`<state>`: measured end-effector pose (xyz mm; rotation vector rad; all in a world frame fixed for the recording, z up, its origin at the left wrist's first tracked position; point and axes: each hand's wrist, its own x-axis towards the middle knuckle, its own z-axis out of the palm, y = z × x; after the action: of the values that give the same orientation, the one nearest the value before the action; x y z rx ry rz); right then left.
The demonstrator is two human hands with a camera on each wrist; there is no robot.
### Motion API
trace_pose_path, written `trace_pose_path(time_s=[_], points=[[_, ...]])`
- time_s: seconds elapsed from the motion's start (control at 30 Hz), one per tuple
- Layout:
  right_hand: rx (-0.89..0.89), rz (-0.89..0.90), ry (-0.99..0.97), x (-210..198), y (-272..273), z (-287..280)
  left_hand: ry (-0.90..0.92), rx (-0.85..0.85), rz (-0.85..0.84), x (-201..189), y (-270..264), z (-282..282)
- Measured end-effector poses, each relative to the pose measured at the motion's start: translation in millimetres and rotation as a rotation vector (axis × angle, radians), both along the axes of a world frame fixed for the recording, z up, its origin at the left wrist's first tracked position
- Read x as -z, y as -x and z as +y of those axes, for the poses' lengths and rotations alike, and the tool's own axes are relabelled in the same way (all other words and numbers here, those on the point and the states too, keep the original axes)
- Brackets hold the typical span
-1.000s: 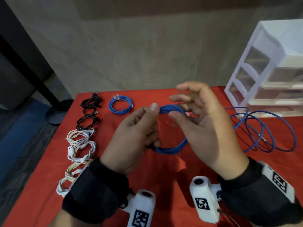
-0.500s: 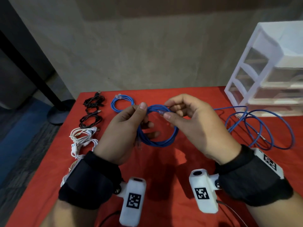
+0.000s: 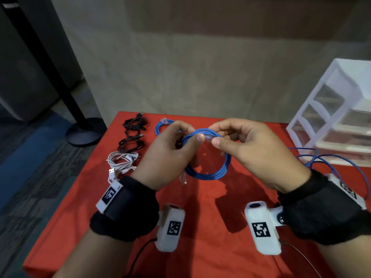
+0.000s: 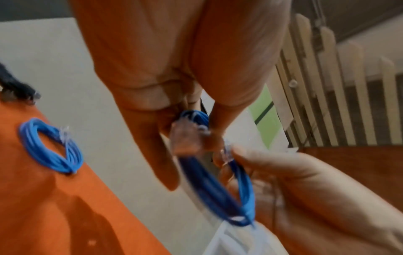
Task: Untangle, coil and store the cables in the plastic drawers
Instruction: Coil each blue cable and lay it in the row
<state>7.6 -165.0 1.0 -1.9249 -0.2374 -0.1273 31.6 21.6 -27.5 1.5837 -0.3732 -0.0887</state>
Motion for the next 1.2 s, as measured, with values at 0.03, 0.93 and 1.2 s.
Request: trace_pose_path(time_s=[0.03, 0.93, 1.2], points=[[0.013, -0.036, 0.059, -1, 0, 2, -0.021, -0.018, -0.030, -1, 0, 1], [0.264, -0.366, 0.596, 6, -10, 25, 0.101, -0.137, 0.080, -7, 16, -13], [0.281, -0.425, 0.753, 9, -5, 27, 0.190, -0.075, 0.132, -5, 16, -15]])
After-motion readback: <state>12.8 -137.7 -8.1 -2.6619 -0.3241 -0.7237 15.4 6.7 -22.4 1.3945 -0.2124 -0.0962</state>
